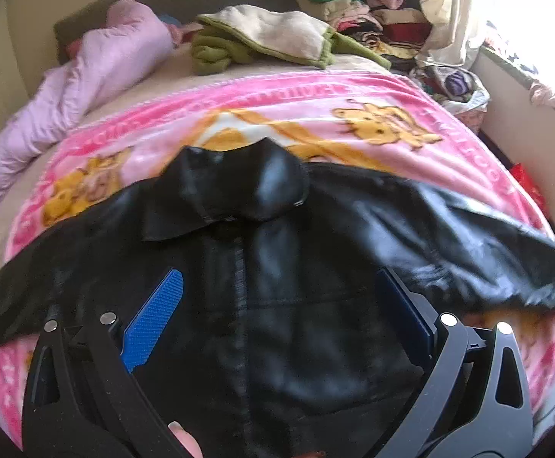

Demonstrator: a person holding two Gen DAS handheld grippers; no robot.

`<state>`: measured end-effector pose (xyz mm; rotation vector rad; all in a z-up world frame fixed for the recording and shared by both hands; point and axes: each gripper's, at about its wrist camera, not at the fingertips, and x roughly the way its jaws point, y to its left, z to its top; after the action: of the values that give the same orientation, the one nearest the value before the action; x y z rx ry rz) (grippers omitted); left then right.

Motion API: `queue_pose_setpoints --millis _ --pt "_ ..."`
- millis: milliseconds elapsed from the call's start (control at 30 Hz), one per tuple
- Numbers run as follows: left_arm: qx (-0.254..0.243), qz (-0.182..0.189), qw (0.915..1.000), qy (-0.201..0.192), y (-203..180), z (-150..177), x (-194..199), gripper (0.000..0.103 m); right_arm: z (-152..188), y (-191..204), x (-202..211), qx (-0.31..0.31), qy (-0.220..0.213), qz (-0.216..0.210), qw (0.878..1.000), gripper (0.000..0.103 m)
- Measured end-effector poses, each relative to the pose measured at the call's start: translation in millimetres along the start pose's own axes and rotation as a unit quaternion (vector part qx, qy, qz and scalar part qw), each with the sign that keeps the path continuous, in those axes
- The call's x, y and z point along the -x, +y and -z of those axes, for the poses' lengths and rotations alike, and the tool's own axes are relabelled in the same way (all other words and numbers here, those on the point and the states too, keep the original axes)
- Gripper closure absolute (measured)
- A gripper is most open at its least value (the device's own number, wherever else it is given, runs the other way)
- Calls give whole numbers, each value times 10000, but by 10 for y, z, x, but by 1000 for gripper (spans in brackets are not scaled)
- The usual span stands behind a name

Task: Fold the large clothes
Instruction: 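Grasp the sleeve cuff with the right tool and lift it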

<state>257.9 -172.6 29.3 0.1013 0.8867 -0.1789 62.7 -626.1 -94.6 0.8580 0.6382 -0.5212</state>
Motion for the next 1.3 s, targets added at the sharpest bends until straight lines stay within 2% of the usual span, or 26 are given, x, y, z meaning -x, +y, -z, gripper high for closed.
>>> queue_pose_setpoints --millis 200,267,300,333,367,400,500,700,900,967,1300 --pt "-107 276 9995 -64 -217 -87 37 9 -79 -41 -178 -447 -133 -102 9989 5" --pt "-149 357 9992 -22 -238 -57 53 9 -108 -88 -223 -681 -196 -134 9974 24" --pt "-160 369 9992 -3 -239 -51 61 9 -119 -127 -236 -861 -208 -192 9959 52" --pt "-158 378 9992 3 -233 -40 79 9 -135 -181 -249 -1070 -197 -298 9936 64" --pt "-145 411 9990 -18 -218 -24 112 9 -147 -213 -243 -1229 -224 -362 9915 67" --pt "-138 437 9989 -30 -207 -24 134 9 -160 -209 -217 -1237 -301 -425 9909 75" --pt "-165 447 9989 -51 -172 -25 200 9 -197 -71 -40 -823 -656 -565 9928 85" --pt "84 620 9980 -24 3 -89 344 9 -324 366 429 -6 -1170 -909 9890 88" --pt "131 661 9977 -99 130 -147 542 9 -418 980 924 916 -1480 -1184 9776 89" --pt "239 741 9969 -57 206 -159 576 9 -430 1244 1083 1216 -1554 -1313 9715 90" --pt "302 566 9978 -182 592 -212 804 9 -221 2488 1530 2415 -1681 -1866 9373 90"
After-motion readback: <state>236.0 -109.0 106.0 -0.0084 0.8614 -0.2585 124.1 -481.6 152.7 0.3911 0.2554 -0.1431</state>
